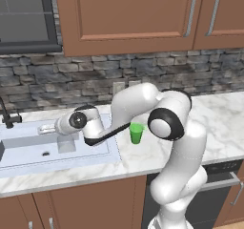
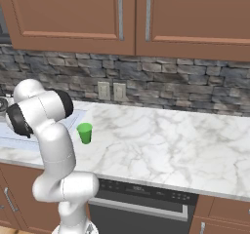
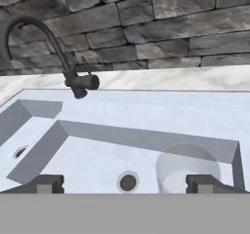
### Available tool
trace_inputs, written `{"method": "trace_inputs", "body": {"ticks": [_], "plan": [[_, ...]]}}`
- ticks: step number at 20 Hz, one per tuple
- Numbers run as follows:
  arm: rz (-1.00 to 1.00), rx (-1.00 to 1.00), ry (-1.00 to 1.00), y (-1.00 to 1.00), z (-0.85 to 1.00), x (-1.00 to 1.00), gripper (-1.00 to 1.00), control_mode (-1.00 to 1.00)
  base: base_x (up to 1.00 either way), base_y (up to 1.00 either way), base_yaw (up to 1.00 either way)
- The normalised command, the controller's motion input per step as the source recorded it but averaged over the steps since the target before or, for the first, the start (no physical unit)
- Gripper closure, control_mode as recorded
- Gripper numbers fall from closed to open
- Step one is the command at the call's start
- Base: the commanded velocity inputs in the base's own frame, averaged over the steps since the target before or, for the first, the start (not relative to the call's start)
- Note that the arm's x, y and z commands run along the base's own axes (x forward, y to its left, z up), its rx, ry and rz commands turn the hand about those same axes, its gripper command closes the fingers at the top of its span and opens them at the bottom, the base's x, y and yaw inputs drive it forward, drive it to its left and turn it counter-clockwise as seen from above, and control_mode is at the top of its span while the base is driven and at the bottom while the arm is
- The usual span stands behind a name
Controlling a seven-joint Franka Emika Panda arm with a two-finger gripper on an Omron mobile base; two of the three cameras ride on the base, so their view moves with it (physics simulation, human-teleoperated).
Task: Place the cup in the left basin and the glass cup in the right basin of the sink.
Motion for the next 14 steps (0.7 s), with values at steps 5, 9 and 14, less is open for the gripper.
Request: {"method": "trace_inputs", "body": {"ticks": [5, 9, 14], "plan": [[0.0, 0.0, 0.12, 0.0, 0.38, -0.02, -1.0, -1.0, 0.0, 0.0, 0.0], [0.0, -0.06, 0.09, 0.0, 0.58, 0.0, -1.0, -1.0, 0.0, 0.0, 0.0], [0.0, -0.16, 0.12, 0.0, 0.5, 0.0, -1.0, -1.0, 0.0, 0.0, 0.0]]}}
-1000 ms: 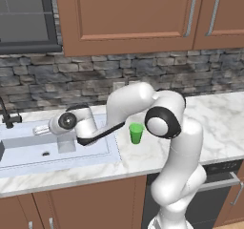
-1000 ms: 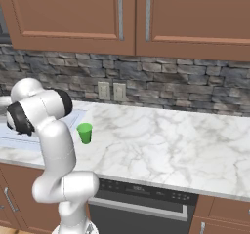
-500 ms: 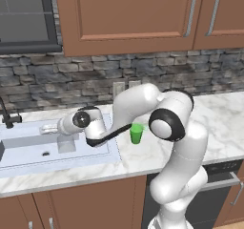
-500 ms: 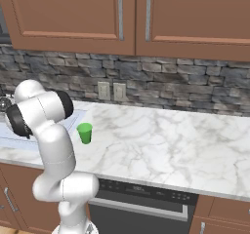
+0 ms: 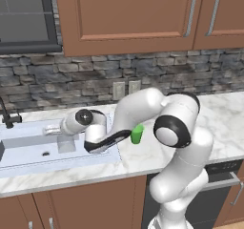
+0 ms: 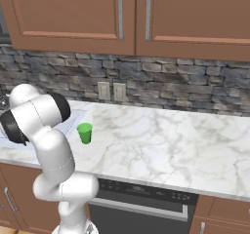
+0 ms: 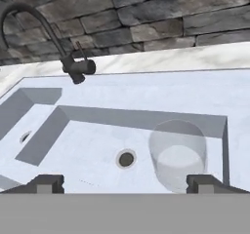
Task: Place the cup in the left basin and the glass cup in the right basin of the sink.
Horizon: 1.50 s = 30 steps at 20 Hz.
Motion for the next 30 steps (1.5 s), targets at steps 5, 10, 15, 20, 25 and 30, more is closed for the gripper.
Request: {"method": "trace_inputs", "body": {"ticks": [5, 10, 15, 20, 25, 30], "plan": [[0.0, -0.22, 0.13, -0.02, 0.37, 0.0, -1.0, -1.0, 0.0, 0.0, 0.0], [0.0, -0.16, 0.06, -0.16, 0.57, 0.0, -1.0, -1.0, 0.0, 0.0, 0.0], [0.03, -0.08, 0.07, -0.35, 0.39, 0.07, -1.0, -1.0, 0.0, 0.0, 0.0], [0.07, -0.01, 0.08, -0.47, 0.0, 0.09, -1.0, -1.0, 0.0, 0.0, 0.0], [0.08, -0.05, 0.03, -0.41, -0.03, 0.0, -1.0, -1.0, 0.0, 0.0, 0.0], [0.05, -0.15, 0.01, -0.13, -0.22, 0.0, -1.0, -1.0, 0.0, 0.0, 0.0]]}}
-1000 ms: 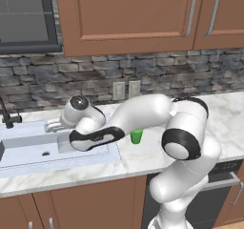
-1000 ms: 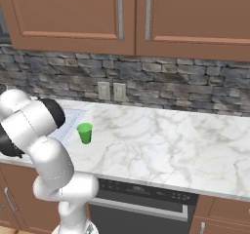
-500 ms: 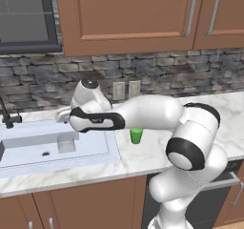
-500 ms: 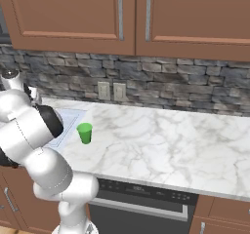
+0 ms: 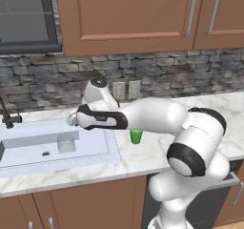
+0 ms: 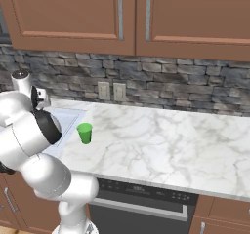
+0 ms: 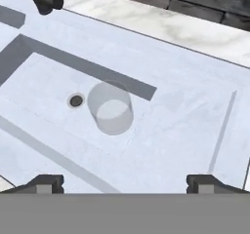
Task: Place the cup in the left basin and the glass cup in the right basin of the sink.
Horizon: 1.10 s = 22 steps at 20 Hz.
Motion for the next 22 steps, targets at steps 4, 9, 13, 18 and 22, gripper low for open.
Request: {"method": "trace_inputs", "body": {"ticks": [4, 9, 13, 18, 22], "plan": [[0.04, -0.14, 0.0, -0.16, -0.09, -0.01, -1.0, -1.0, 0.0, 0.0, 0.0], [0.02, -0.13, 0.0, -0.24, 0.0, -0.09, -1.0, -1.0, 0.0, 0.0, 0.0], [0.0, -0.11, 0.0, -0.31, 0.0, -0.1, -1.0, -1.0, 0.0, 0.0, 0.0], [0.0, -0.08, 0.0, -0.42, -0.01, -0.03, -1.0, -1.0, 0.0, 0.0, 0.0], [0.0, -0.04, 0.0, -0.51, -0.11, 0.0, -1.0, -1.0, 0.0, 0.0, 0.0]]}}
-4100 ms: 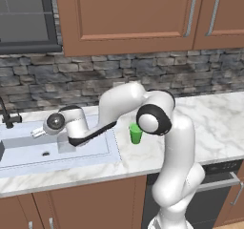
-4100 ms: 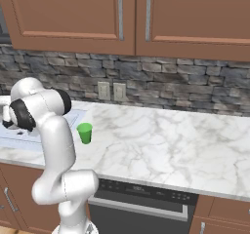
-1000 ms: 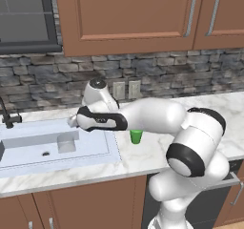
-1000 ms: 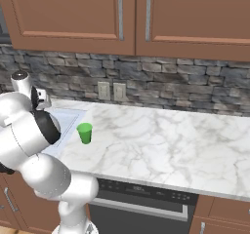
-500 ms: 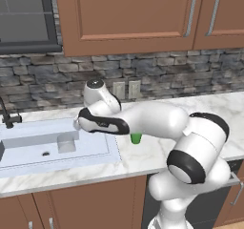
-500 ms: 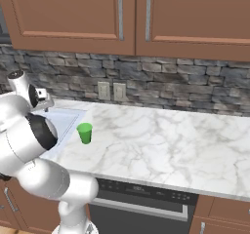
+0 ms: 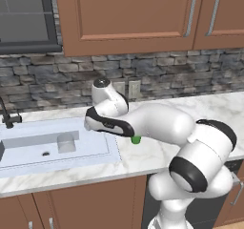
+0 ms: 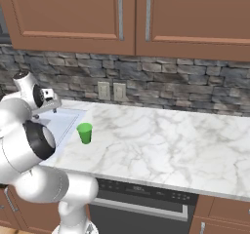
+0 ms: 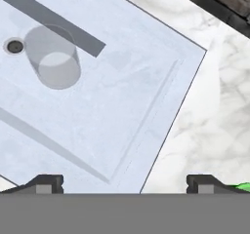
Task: Place the cup in the left basin and the glass cup in the right basin of the sink.
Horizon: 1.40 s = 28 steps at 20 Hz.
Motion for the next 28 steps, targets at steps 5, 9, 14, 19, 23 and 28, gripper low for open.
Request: {"method": "trace_inputs", "body": {"ticks": [5, 9, 14, 19, 23, 28], "plan": [[0.0, -0.01, 0.0, -0.42, -0.21, -0.01, -1.0, -1.0, 0.0, 0.0, 0.0], [0.0, 0.0, 0.0, -0.34, -0.08, -0.12, -1.0, -1.0, 0.0, 0.0, 0.0], [0.0, 0.0, 0.0, -0.35, 0.0, -0.19, -1.0, -1.0, 0.0, 0.0, 0.0], [0.0, 0.0, 0.0, -0.31, -0.08, -0.09, -1.0, -1.0, 0.0, 0.0, 0.0], [0.0, 0.0, 0.0, -0.28, -0.15, 0.0, -1.0, -1.0, 0.0, 0.0, 0.0], [0.0, 0.0, 0.0, -0.27, -0.24, 0.0, -1.0, -1.0, 0.0, 0.0, 0.0]]}}
